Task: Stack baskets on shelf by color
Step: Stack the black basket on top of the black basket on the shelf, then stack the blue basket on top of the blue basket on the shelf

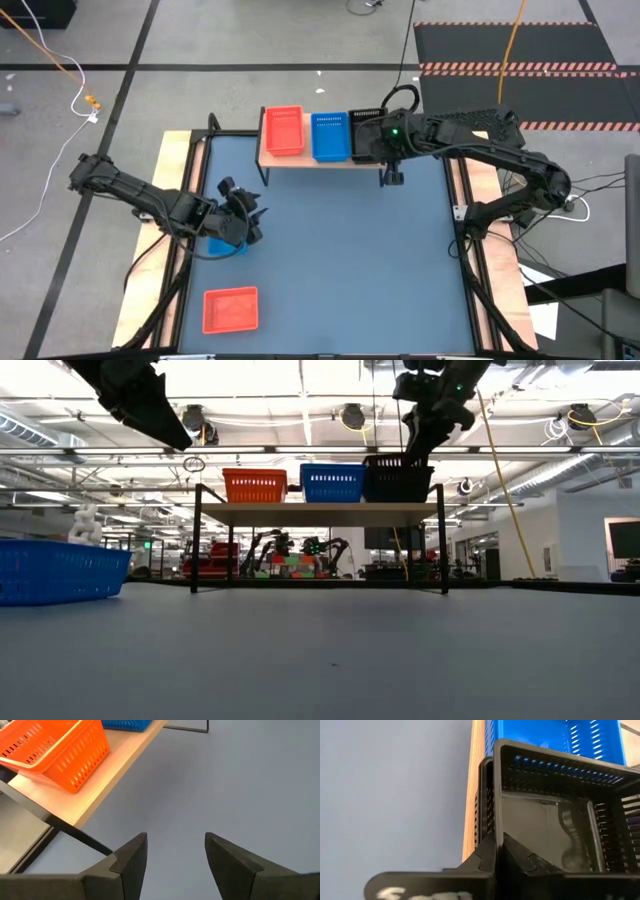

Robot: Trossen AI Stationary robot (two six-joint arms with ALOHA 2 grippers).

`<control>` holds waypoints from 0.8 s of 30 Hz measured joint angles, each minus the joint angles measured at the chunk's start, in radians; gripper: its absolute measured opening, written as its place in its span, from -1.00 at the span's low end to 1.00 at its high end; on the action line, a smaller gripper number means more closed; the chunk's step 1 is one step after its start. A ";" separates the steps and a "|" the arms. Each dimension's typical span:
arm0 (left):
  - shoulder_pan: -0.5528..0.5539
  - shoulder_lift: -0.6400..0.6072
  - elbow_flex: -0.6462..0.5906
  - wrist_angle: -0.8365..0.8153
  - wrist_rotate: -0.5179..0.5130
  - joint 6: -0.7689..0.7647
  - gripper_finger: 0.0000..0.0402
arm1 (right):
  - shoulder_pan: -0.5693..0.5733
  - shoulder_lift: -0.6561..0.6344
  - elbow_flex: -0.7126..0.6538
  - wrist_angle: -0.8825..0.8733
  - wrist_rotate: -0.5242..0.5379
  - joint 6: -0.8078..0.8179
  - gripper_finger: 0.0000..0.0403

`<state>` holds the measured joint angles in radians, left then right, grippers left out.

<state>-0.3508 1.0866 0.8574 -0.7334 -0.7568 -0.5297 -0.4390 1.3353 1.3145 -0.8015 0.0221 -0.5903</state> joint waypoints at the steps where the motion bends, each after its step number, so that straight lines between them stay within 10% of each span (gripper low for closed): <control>1: 0.000 0.000 0.000 0.000 -0.003 0.000 0.00 | 0.000 0.001 0.000 0.000 0.001 0.000 -0.95; 13: -0.005 0.000 0.000 -0.007 -0.031 -0.023 0.00 | 0.003 -0.046 0.000 0.038 0.088 0.070 -0.33; 24: -0.090 0.000 0.000 -0.186 0.085 -0.289 0.00 | 0.049 -0.172 0.001 0.184 0.037 0.275 -0.31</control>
<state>-0.4410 1.0866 0.8574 -0.9196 -0.6717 -0.8182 -0.3896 1.1634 1.3151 -0.6178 0.0590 -0.3151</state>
